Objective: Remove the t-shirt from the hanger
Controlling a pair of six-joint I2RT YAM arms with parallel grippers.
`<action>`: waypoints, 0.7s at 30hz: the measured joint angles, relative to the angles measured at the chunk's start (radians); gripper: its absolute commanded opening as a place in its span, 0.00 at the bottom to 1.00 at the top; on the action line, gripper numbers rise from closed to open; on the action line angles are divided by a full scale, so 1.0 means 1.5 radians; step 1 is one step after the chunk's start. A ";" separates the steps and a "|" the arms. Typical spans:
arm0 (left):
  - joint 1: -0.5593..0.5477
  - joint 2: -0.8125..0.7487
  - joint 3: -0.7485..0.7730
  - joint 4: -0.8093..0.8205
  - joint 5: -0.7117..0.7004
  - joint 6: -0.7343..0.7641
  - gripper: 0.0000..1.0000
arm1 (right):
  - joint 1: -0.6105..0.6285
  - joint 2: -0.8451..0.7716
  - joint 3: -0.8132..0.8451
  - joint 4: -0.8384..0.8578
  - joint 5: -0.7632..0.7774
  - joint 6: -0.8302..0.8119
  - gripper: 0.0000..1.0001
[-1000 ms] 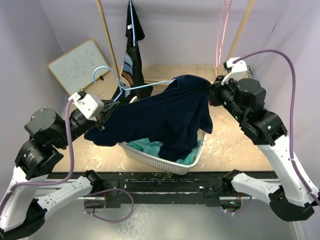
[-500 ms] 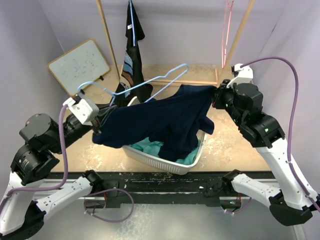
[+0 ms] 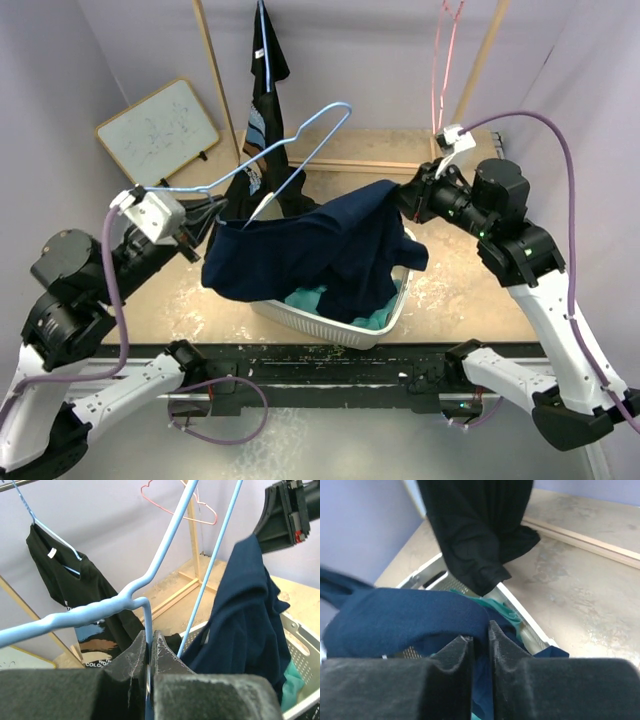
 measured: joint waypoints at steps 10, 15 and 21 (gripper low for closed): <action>0.000 0.215 0.049 0.032 -0.006 -0.013 0.00 | -0.003 -0.045 0.007 -0.069 -0.120 -0.054 0.55; 0.001 0.295 0.057 -0.027 0.003 -0.004 0.00 | -0.004 -0.129 0.088 -0.147 -0.121 -0.075 0.60; 0.001 0.275 0.057 -0.091 0.101 0.012 0.00 | -0.003 -0.162 0.264 -0.180 -0.158 -0.107 0.55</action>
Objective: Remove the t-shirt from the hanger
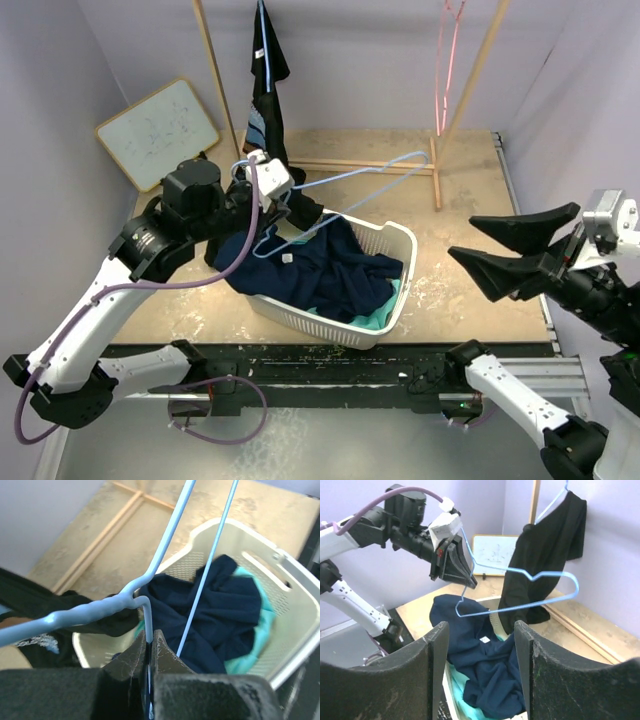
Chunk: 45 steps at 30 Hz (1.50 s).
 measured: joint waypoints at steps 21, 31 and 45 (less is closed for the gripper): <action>-0.075 0.066 0.002 -0.110 0.145 0.009 0.00 | 0.079 0.319 0.092 -0.093 -0.049 -0.045 0.54; -0.076 0.071 0.032 -0.102 0.131 0.003 0.00 | 0.100 0.238 -0.024 -0.103 -0.024 -0.053 0.41; -0.077 0.033 0.029 -0.040 0.078 -0.021 0.00 | 0.102 0.200 -0.079 -0.094 -0.033 -0.055 0.00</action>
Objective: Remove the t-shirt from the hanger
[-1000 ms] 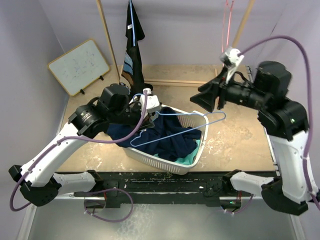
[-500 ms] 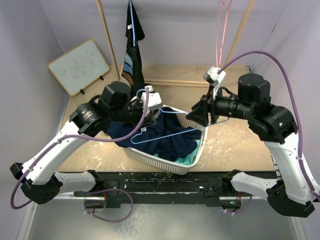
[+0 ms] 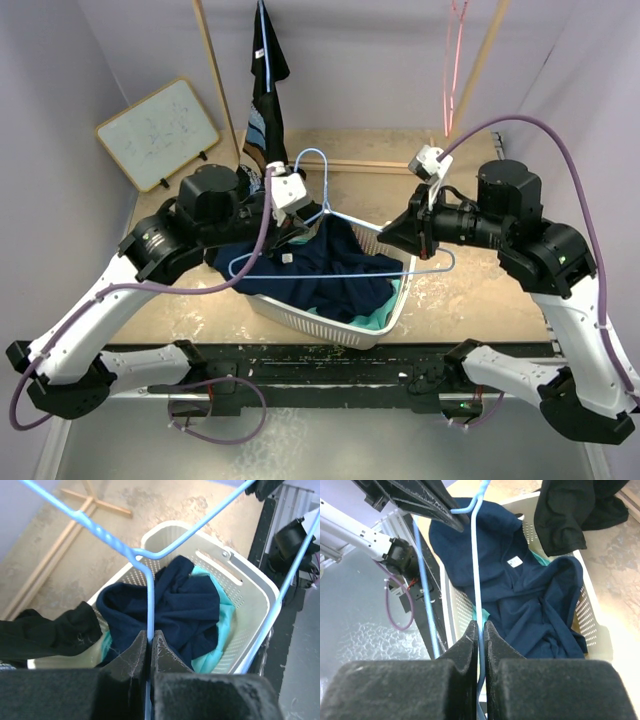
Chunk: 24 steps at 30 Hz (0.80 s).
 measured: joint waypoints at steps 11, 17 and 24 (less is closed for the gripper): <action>-0.003 -0.059 -0.048 0.128 -0.042 -0.056 0.73 | 0.004 -0.027 -0.007 0.018 0.034 0.026 0.00; -0.003 -0.159 -0.132 0.189 -0.128 -0.093 0.77 | 0.005 -0.011 0.048 -0.012 0.213 0.060 0.00; -0.003 -0.394 -0.257 0.278 -0.241 -0.135 0.75 | 0.005 0.049 0.185 0.011 0.441 0.082 0.00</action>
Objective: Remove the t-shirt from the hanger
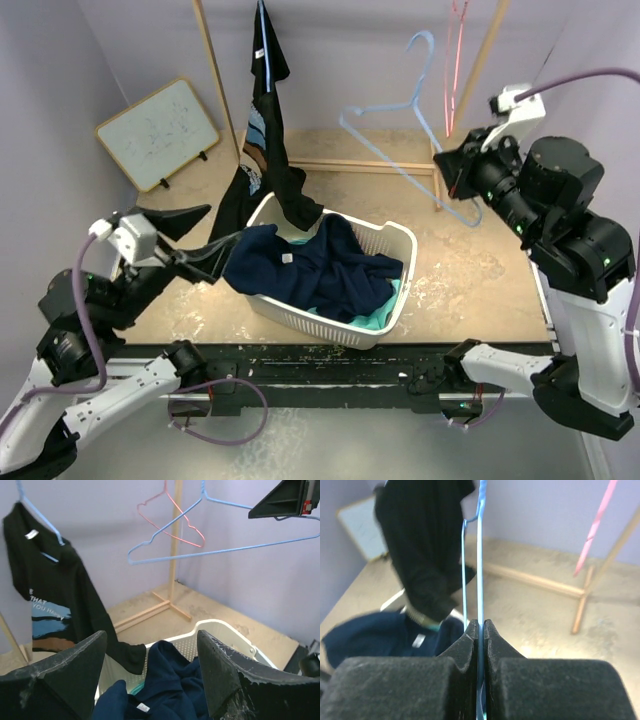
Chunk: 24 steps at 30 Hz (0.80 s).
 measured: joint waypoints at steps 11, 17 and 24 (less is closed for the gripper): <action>0.000 -0.092 -0.187 -0.012 -0.108 -0.079 0.71 | -0.034 0.264 0.256 0.163 0.207 -0.063 0.00; 0.000 -0.138 -0.192 -0.033 -0.144 -0.094 0.71 | -0.071 0.389 0.324 0.188 0.207 -0.076 0.00; 0.000 -0.159 -0.190 -0.037 -0.160 -0.098 0.71 | -0.095 0.414 0.324 0.224 0.203 -0.077 0.00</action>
